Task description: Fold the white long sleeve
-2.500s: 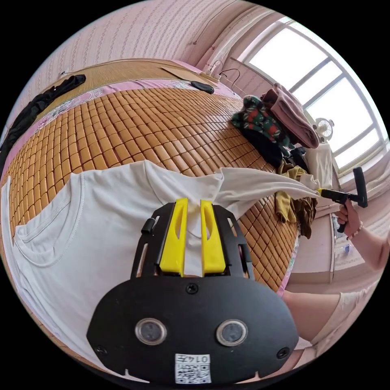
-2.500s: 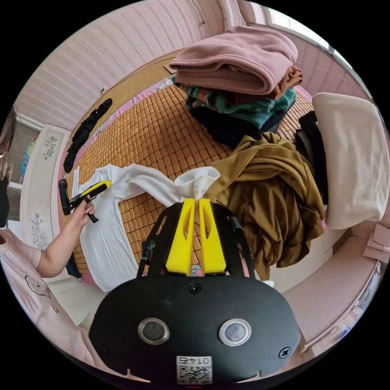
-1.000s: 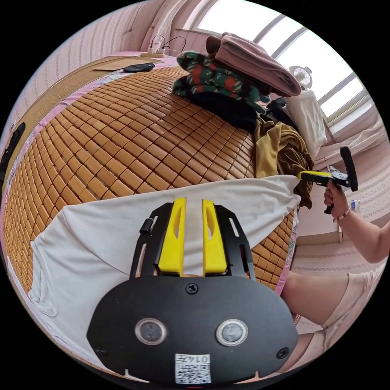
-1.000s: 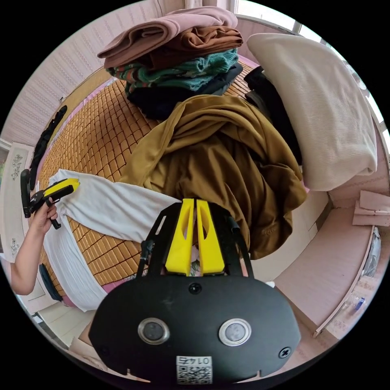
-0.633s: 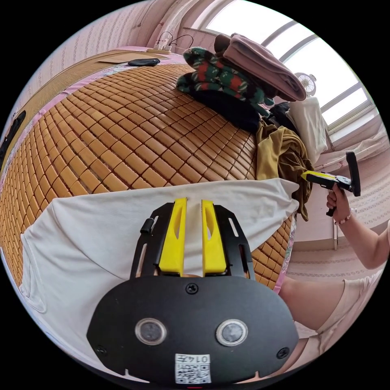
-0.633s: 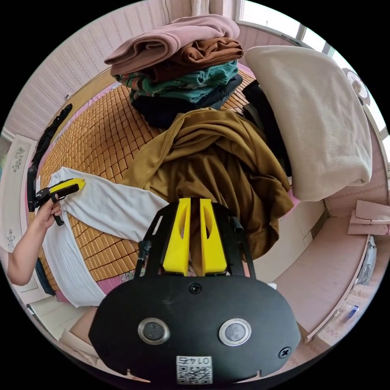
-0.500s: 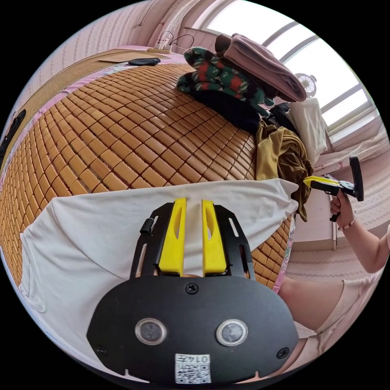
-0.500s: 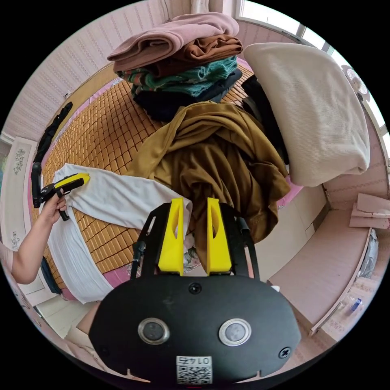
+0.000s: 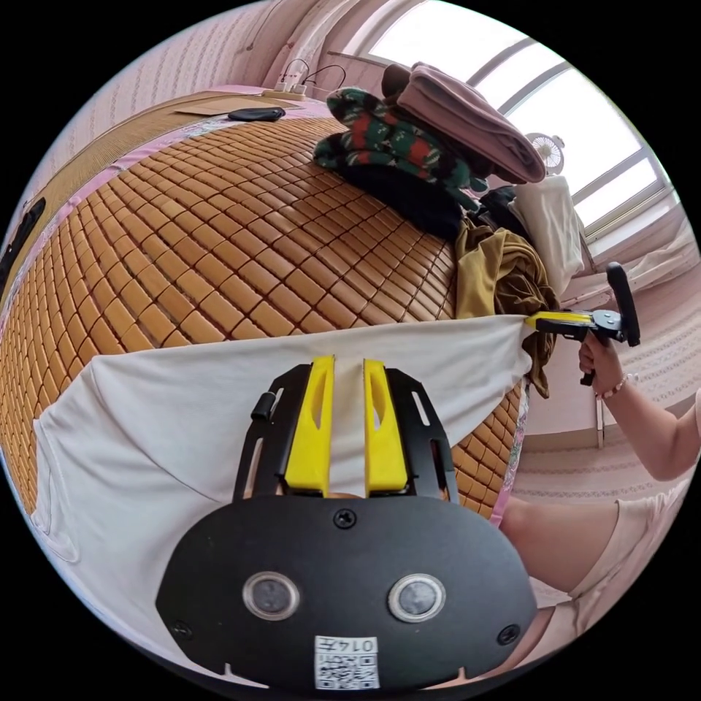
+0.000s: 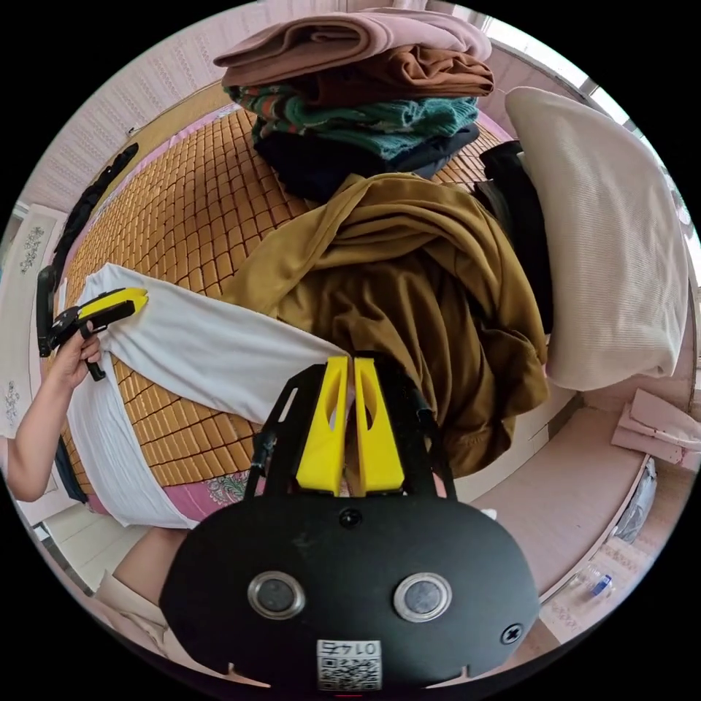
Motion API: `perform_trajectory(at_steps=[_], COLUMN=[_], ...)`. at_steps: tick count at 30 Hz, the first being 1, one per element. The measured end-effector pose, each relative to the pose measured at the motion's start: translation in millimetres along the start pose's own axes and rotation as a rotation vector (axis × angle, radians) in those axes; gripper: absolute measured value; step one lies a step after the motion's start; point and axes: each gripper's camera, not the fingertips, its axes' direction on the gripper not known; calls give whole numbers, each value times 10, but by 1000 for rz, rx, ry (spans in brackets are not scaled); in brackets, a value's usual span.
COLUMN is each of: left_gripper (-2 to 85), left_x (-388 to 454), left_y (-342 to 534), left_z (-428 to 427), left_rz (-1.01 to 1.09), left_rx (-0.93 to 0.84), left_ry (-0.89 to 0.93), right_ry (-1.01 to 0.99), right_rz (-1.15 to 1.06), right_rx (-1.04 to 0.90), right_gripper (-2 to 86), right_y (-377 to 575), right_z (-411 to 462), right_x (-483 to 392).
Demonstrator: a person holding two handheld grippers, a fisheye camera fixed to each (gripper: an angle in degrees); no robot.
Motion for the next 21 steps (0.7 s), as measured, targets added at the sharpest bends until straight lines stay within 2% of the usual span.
perform_trajectory(at_steps=[5,11,14,16,18,21], left_gripper=[72,74,73,73,74,60], left_x=[-54,41,154,216,229,223], left_y=[131,446,678,866,986,1177], left_z=[4,-251,-268,-163,-63,52], left_rz=[-8,15,35,33,17,-8], left_rx=[16,60,38,-5,-44,-72], left_ry=[2,-26,3,33,58,42], right_ry=[-6,-14,35,-16,-93,-99], right_rz=[-31,18,23,1,-50,-46], right_rx=[-75,-71,-48,-44,-129,-201], right_gripper=[19,70,69,63,66,61], right_y=[-219,-113,-32,-25,-77,-102], right_z=[156,-151,-271,-234,7,306], right_x=[-79,-78,-233,-390,-607,-722])
